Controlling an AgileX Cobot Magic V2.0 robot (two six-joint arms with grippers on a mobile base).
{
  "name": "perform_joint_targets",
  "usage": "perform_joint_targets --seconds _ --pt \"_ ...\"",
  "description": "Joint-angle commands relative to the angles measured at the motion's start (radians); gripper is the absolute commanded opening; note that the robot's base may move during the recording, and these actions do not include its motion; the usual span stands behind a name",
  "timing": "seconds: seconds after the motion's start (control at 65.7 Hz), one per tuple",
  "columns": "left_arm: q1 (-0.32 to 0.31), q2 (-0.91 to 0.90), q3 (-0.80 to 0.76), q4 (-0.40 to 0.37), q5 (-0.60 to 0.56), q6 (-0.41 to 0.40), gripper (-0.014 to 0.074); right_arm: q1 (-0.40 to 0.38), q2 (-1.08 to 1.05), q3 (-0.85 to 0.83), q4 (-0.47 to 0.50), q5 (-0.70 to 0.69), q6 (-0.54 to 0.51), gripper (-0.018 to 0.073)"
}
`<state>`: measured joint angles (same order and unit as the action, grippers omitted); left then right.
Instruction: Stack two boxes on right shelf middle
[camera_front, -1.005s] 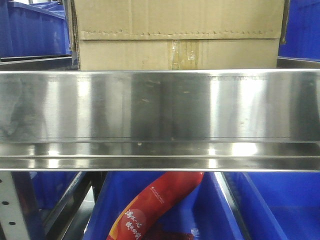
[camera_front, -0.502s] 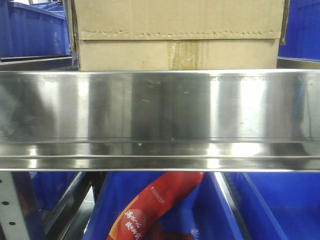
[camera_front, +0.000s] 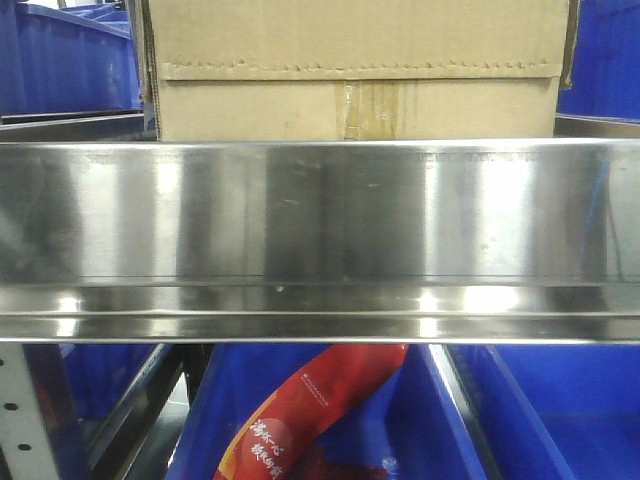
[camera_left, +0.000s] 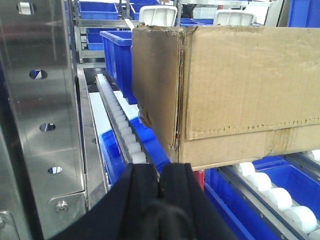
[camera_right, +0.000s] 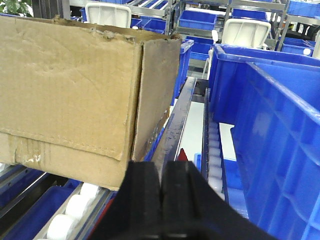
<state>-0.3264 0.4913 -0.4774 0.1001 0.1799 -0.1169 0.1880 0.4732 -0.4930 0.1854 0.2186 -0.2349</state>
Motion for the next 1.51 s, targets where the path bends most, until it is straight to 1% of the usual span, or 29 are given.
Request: perform_joint_targets --seconds 0.0,0.35,0.411,0.533,0.624,0.716,0.792,0.898,0.99,1.035,1.081,1.127,1.233,1.492 --pt "0.003 -0.005 0.002 0.0 -0.021 -0.001 -0.0111 -0.005 -0.005 0.0 -0.004 -0.029 -0.003 -0.0154" --pt "0.003 -0.005 0.011 0.0 -0.033 -0.001 -0.0111 -0.005 -0.005 0.0 -0.004 -0.033 -0.003 -0.0154" --pt "0.005 -0.013 0.025 -0.04 -0.047 -0.001 -0.0111 -0.005 -0.005 0.0 -0.004 -0.033 -0.003 -0.0154" --pt "0.072 -0.084 0.08 -0.056 -0.042 0.001 -0.0111 -0.005 -0.005 0.0 -0.004 -0.033 -0.003 -0.0154" --pt "0.146 -0.181 0.142 -0.056 -0.042 0.015 -0.0111 -0.005 -0.005 0.0 -0.004 -0.033 -0.003 -0.0154" --pt "0.214 -0.282 0.215 -0.064 -0.042 0.071 -0.0111 -0.005 -0.005 0.0 -0.004 -0.033 -0.003 -0.0154" --pt "0.263 -0.36 0.279 -0.066 -0.044 0.073 -0.0111 -0.005 -0.005 0.0 -0.004 -0.033 -0.003 -0.0154" --pt "0.31 -0.466 0.372 -0.081 -0.05 0.073 -0.0111 -0.005 -0.005 0.0 -0.004 -0.033 -0.003 -0.0154" --pt "0.324 -0.491 0.442 -0.091 -0.068 0.073 -0.0111 -0.005 -0.005 0.0 -0.004 -0.033 -0.003 -0.0154" --pt "0.328 -0.491 0.477 -0.091 -0.118 0.073 -0.0111 -0.005 -0.005 0.0 -0.004 -0.033 -0.003 -0.0154" --pt "0.328 -0.491 0.477 -0.091 -0.18 0.073 -0.0111 -0.005 -0.006 0.0 -0.004 -0.035 -0.003 -0.0154" --pt "0.328 -0.491 0.477 -0.091 -0.134 0.073 -0.0111 -0.005 -0.006 0.0 -0.004 -0.039 -0.003 -0.0154" --pt "0.328 -0.491 0.477 -0.091 -0.152 0.073 -0.0111 -0.005 -0.006 0.0 -0.004 -0.041 -0.003 -0.0154" --pt "0.328 -0.491 0.477 -0.091 -0.152 0.073 -0.0111 -0.005 -0.006 0.0 -0.004 -0.043 -0.003 -0.0154"
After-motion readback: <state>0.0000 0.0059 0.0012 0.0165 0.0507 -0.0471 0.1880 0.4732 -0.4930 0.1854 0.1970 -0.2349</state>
